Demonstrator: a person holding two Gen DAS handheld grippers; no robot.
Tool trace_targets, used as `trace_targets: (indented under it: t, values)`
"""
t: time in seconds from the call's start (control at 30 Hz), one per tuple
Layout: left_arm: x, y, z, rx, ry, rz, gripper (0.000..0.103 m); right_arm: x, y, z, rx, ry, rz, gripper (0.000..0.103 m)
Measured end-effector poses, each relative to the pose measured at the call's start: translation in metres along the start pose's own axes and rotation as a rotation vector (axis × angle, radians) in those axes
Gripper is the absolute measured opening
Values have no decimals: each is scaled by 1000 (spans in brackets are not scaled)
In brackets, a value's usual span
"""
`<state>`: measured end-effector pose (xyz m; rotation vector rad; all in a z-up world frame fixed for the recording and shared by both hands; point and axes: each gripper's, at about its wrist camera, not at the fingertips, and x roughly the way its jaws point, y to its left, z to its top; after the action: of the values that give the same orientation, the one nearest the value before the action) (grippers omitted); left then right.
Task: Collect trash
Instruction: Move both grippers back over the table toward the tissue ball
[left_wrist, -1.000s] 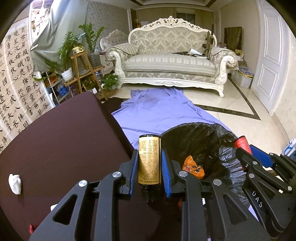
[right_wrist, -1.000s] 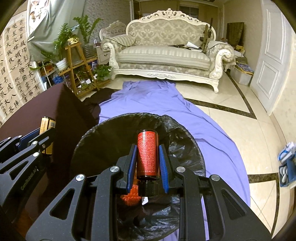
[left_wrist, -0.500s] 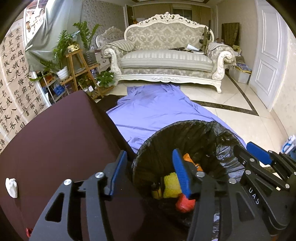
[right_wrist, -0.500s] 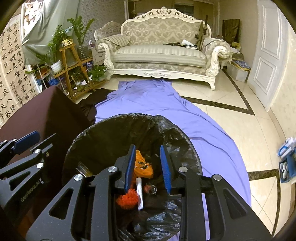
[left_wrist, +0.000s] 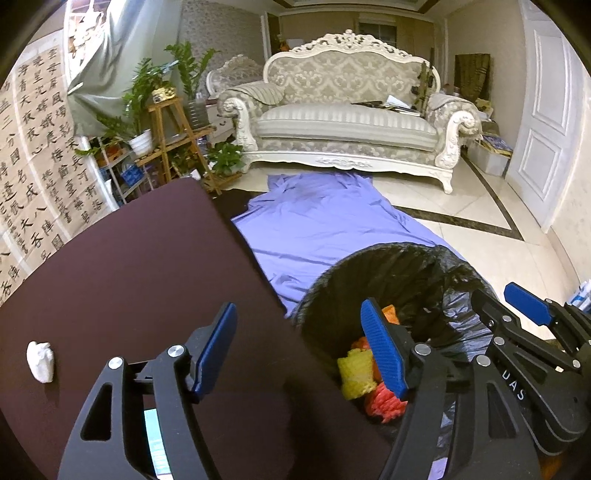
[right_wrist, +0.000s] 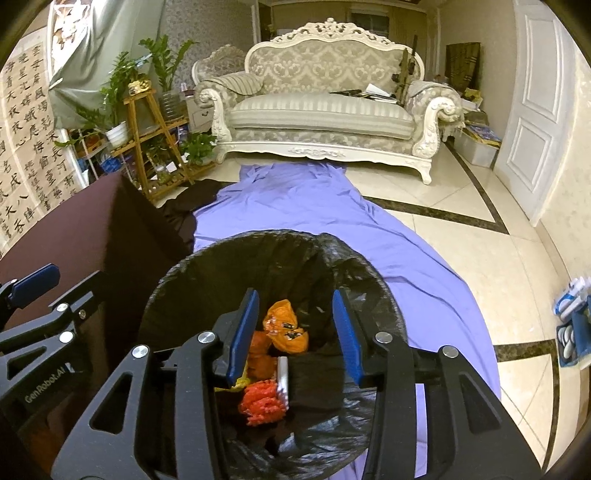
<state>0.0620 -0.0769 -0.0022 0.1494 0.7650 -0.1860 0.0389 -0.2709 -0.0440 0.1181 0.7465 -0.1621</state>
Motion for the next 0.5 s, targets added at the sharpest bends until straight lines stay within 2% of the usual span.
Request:
trace_targets:
  t: [0.2,0.5]
  values:
    - [-14,34,-7,-48,-5,49,68,-7,33,0,-45,-2,57,41]
    - [-27,112,-23,-160,7,171,68,-12,95,1,-136,-3,144,41]
